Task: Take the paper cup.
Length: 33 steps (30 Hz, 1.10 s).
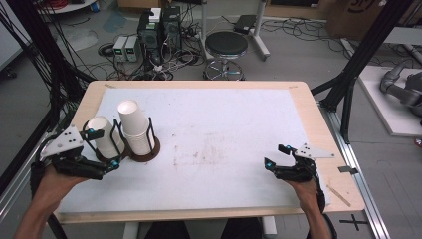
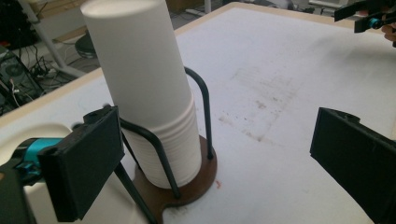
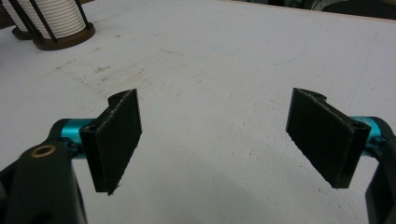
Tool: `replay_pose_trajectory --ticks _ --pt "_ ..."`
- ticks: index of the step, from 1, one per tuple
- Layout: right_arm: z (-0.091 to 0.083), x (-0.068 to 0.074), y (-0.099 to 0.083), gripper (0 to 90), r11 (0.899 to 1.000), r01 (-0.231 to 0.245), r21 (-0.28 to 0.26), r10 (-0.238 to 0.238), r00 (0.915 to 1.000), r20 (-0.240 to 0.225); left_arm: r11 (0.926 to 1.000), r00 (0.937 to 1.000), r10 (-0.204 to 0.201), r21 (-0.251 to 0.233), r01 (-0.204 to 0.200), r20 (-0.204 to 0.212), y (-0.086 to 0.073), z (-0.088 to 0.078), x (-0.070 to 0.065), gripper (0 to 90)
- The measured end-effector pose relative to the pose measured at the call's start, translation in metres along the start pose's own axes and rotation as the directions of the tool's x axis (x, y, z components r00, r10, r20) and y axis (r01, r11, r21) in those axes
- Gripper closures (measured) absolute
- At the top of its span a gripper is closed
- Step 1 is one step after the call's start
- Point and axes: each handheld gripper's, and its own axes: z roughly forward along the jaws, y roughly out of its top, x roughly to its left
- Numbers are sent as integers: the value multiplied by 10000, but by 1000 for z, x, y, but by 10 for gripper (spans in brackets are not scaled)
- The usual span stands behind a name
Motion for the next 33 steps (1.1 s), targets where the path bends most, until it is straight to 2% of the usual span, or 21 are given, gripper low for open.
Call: replay_pose_trajectory --ticks 6,14,21,23,28,31,33 --pt "0 1 0 185 10000 -65 31 65 10000 -35 9995 9995 303 17 -304 111 23 -4 16 26" --pt "0 1 -1 185 9999 -116 41 116 9999 -40 9947 9938 881 468 -914 682 48 0 35 26" --pt "1 1 -1 185 9999 -65 84 65 10000 -59 9869 9812 1269 811 -1396 1454 71 12 52 26" --pt "1 1 0 185 10000 21 79 -20 10000 -79 9866 9793 1249 843 -1395 1593 74 15 55 26" --pt "0 1 -2 185 9999 -36 114 36 10000 -65 9812 9693 1374 1062 -1615 2041 82 22 64 25" --pt "-1 1 -2 185 9999 -63 83 63 10000 -55 9840 9639 1147 1058 -1435 2403 82 26 70 26" --pt "-1 1 -2 185 9999 -70 104 70 10000 -40 9813 9604 1123 1235 -1476 2551 81 29 73 26"
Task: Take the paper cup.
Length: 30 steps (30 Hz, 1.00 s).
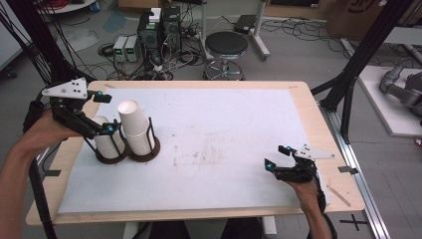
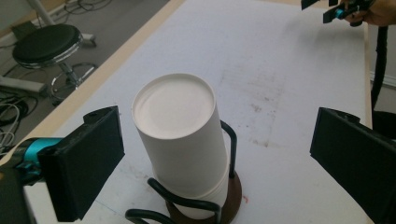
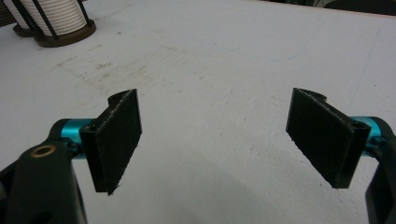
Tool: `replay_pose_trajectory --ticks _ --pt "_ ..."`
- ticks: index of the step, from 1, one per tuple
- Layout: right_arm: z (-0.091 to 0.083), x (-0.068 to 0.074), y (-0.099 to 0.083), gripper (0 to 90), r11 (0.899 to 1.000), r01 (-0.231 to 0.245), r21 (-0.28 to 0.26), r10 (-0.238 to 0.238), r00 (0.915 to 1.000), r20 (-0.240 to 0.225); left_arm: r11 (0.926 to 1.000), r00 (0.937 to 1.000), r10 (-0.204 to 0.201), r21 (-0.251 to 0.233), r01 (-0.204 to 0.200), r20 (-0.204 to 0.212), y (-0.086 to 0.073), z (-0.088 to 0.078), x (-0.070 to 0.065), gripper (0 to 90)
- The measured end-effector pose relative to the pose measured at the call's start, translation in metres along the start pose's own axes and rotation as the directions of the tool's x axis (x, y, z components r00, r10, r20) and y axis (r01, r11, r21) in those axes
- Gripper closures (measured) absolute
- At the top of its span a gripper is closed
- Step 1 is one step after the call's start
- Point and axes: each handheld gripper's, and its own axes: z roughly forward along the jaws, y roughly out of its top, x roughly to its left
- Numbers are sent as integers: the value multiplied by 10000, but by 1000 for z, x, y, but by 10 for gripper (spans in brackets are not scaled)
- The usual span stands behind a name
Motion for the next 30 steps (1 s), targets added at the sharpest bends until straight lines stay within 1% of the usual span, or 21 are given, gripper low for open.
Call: replay_pose_trajectory --ticks 1,2,3,6,7,8,10,13,14,15,16,18,20,21,23,24,25,27,30 --pt "0 0 0 185 10000 58 -33 -58 10000 25 9997 10000 36 235 -37 44 1 2 3 25" --pt "0 0 0 185 10000 -4 9 4 10000 6 9989 9999 155 436 -156 24 2 2 4 26" --pt "0 0 0 185 10000 -23 -3 23 10000 12 9984 9998 196 529 -198 38 4 3 6 26" --pt "1 0 0 186 10000 19 22 -19 10000 14 9983 9989 320 475 -336 341 10 5 11 26" --pt "1 0 0 186 10000 57 2 -57 10000 30 9969 9982 339 699 -374 497 12 9 13 26" --pt "1 0 0 186 10000 57 2 -57 10000 30 9969 9982 339 699 -374 497 12 9 13 26" --pt "1 1 0 185 10000 16 35 -16 10000 21 9939 9971 418 992 -479 636 16 12 16 26" --pt "1 1 0 185 10000 13 40 -13 10000 27 9934 9946 421 1026 -518 949 20 15 19 26" --pt "1 1 0 185 10000 -6 27 6 10000 28 9881 9936 515 1396 -653 1006 22 19 21 26" --pt "1 1 0 185 10000 -6 27 6 10000 28 9881 9936 515 1396 -653 1006 22 19 21 26" --pt "1 1 0 185 10000 -31 34 31 10000 19 9858 9933 511 1544 -667 1035 23 20 22 26" --pt "2 2 0 186 10000 -8 54 8 10000 12 9834 9922 520 1669 -706 1134 27 23 25 26" --pt "2 2 0 186 10000 -28 52 28 10000 6 9842 9918 495 1632 -685 1181 27 24 26 26" --pt "2 3 0 185 10000 -33 75 33 10000 10 9843 9906 429 1644 -642 1300 27 26 28 26" --pt "3 4 0 185 10000 -10 97 10 10000 2 9813 9904 413 1809 -651 1323 26 28 30 26" --pt "3 4 0 185 9999 8 103 -8 10000 3 9779 9905 316 2008 -583 1339 24 31 32 26" --pt "3 4 0 185 9999 8 101 -8 10000 -7 9779 9905 316 2008 -583 1339 24 31 32 26" --pt "3 5 0 185 9999 -43 114 43 10000 -21 9744 9894 370 2147 -669 1401 23 34 33 26" --pt "4 4 0 185 9999 -3 123 3 10000 -15 9731 9881 296 2214 -629 1509 22 36 36 26"
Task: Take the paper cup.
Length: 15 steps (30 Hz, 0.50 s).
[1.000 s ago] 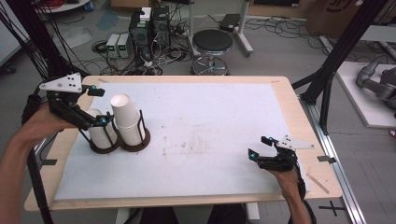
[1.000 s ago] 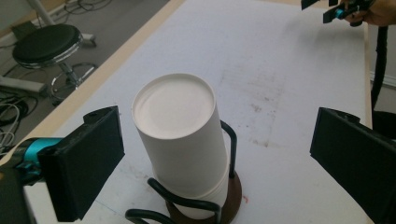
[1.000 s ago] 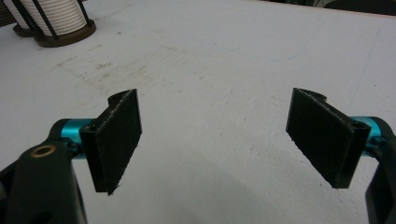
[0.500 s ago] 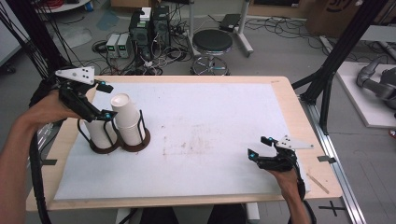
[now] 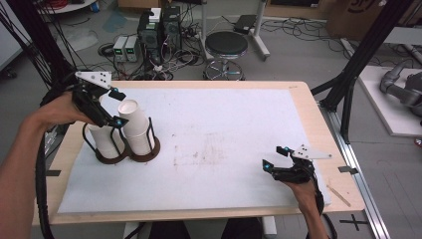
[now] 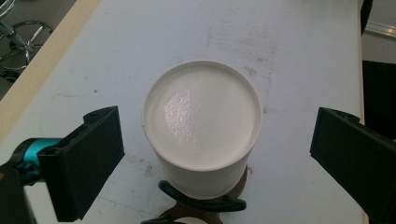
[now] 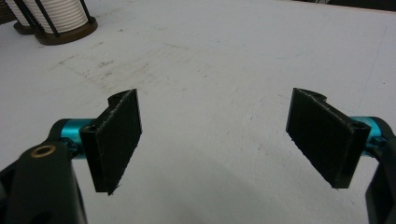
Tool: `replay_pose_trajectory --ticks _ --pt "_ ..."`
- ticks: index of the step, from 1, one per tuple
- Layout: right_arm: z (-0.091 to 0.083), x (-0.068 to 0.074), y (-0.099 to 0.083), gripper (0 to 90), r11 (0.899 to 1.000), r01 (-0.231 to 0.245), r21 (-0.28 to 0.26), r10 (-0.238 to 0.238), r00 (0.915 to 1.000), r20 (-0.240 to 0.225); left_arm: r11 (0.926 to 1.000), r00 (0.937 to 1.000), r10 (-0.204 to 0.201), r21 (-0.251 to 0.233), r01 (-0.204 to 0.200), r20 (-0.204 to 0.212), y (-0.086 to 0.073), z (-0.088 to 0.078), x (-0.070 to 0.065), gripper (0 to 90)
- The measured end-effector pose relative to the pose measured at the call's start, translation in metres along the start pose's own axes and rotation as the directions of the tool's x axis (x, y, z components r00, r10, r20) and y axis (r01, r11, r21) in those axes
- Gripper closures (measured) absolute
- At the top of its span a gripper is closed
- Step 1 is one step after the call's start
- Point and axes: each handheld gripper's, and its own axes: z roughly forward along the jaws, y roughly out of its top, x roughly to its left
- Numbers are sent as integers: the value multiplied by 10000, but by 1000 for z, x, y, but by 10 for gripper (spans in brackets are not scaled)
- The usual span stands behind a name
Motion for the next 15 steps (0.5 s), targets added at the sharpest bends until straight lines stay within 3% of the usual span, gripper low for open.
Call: replay_pose_trajectory --ticks 15 --pt "2 -1 -1 185 10000 -30 54 30 10000 -1 9971 9995 -134 755 112 288 1 20 9 26"
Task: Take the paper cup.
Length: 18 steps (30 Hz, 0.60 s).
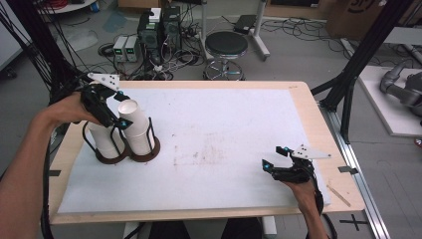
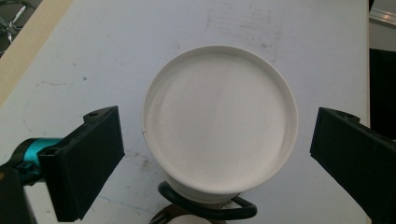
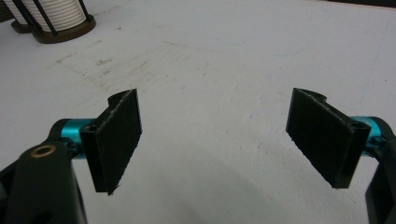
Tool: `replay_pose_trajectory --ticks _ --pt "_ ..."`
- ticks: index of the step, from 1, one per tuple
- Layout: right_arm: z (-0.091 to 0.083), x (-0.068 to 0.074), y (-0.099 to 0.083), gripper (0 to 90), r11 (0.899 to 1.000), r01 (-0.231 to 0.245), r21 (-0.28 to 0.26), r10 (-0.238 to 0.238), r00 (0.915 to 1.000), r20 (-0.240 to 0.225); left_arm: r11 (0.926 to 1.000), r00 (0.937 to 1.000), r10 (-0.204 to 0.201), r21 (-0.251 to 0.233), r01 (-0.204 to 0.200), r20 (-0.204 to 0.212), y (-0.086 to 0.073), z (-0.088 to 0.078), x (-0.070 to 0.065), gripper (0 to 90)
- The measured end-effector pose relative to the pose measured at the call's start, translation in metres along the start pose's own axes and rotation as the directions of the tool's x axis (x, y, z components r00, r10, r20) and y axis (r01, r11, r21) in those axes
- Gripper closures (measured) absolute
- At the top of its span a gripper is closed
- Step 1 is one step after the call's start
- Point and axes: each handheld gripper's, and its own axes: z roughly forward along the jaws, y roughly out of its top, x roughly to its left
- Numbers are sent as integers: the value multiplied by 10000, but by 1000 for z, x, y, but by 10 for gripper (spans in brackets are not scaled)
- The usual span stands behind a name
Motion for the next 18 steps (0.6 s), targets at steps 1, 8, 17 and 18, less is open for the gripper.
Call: replay_pose_trajectory --ticks 1,8,17,18 --pt "0 0 0 185 10000 2 -3 -2 10000 -1 10000 10000 64 41 -64 15 1 1 0 26" --pt "0 0 0 185 10000 -59 -28 59 10000 -6 9977 9995 306 603 -300 -99 13 5 -1 26" --pt "-3 -1 0 185 9999 -16 -125 17 10000 21 9957 9997 196 909 -181 -155 15 10 -1 26" --pt "-3 -1 0 186 9999 -35 -133 35 10000 24 9959 9997 166 896 -152 -155 16 11 -1 26"
